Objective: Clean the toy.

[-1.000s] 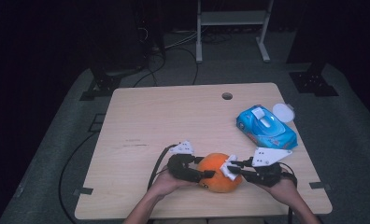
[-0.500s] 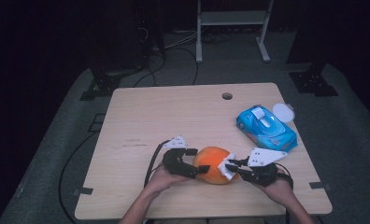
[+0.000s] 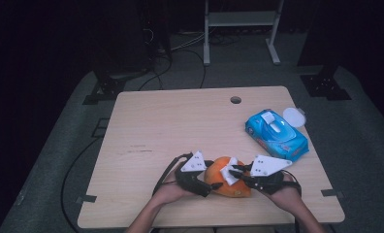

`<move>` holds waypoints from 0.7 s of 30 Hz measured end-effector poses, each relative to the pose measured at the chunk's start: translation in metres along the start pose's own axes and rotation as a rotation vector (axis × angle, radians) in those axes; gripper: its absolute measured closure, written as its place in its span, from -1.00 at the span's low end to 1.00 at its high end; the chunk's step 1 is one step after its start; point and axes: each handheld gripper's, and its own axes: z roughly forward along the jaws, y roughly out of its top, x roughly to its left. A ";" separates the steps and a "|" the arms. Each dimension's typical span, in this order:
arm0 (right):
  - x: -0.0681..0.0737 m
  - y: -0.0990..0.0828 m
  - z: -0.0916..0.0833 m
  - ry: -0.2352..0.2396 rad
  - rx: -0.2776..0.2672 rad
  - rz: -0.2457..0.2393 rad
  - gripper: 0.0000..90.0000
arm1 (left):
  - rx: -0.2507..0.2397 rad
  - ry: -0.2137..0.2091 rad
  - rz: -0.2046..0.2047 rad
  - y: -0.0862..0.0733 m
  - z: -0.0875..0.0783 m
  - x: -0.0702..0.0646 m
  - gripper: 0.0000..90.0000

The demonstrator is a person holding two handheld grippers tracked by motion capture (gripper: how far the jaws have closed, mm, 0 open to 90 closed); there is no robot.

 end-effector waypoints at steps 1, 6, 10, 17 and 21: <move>-0.001 -0.003 -0.002 0.002 0.004 0.011 0.78 | 0.009 -0.007 -0.055 -0.001 0.002 0.003 -0.69; -0.008 -0.015 -0.016 -0.009 -0.006 0.066 0.78 | -0.006 -0.065 -0.147 -0.001 0.006 0.006 -0.66; -0.002 -0.006 -0.011 0.012 -0.030 0.050 0.77 | -0.019 -0.035 -0.090 0.003 0.005 0.001 -0.42; -0.005 -0.003 -0.015 -0.001 -0.016 0.015 0.78 | -0.004 -0.025 -0.059 0.003 0.004 -0.001 -0.36; -0.014 -0.015 -0.022 -0.043 0.005 0.050 0.77 | -0.003 -0.075 -0.143 0.003 0.007 0.004 -0.63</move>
